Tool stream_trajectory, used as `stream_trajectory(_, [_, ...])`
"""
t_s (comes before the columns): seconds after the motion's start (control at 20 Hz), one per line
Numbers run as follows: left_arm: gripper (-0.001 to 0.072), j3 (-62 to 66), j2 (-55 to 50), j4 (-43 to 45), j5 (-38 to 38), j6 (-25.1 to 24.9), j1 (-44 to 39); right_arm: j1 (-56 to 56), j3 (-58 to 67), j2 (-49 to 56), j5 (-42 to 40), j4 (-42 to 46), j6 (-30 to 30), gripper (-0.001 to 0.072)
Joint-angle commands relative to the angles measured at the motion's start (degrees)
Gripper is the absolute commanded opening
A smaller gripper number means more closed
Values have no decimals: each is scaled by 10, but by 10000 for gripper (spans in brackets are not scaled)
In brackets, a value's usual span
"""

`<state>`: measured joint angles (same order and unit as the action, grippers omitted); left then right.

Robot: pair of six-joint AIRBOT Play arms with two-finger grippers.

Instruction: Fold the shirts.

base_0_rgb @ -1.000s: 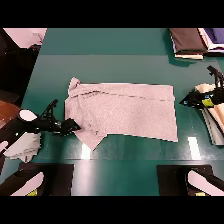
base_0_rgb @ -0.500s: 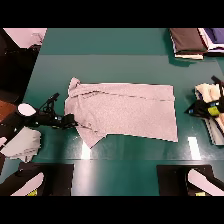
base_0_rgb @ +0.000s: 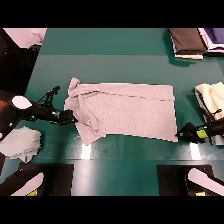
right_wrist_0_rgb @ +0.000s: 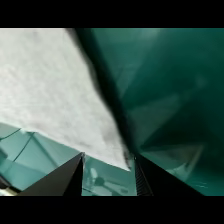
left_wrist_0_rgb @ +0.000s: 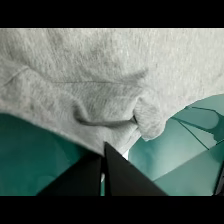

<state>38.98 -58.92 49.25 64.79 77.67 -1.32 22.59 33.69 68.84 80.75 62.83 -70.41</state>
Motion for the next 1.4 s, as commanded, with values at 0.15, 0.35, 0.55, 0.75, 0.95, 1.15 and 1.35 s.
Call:
stream_trajectory(0.15, [22, 2, 0, 21, 10, -1, 0, -36, -23, 9, -29, 2, 10, 95])
stream_trajectory(0.35, [20, 2, 2, 103, 106, 0, 0, -39, -15, -24, -5, 19, 9, 12])
stream_trajectory(0.55, [20, 2, 92, 167, 141, 27, 0, -39, 24, -129, 46, 113, -14, 12])
stream_trajectory(0.75, [22, 2, 168, 136, 216, 30, 0, -40, 64, -212, 70, 116, -33, 12])
stream_trajectory(0.95, [22, 3, 169, 114, 136, 31, 0, -75, 121, -216, 39, 102, -37, 11])
stream_trajectory(1.15, [22, 3, 169, 114, -13, 49, 0, -135, 209, -121, 12, 103, -47, 12])
stream_trajectory(1.35, [22, 3, 164, 114, -145, 66, 0, -162, 303, -19, -2, 102, -63, 11])
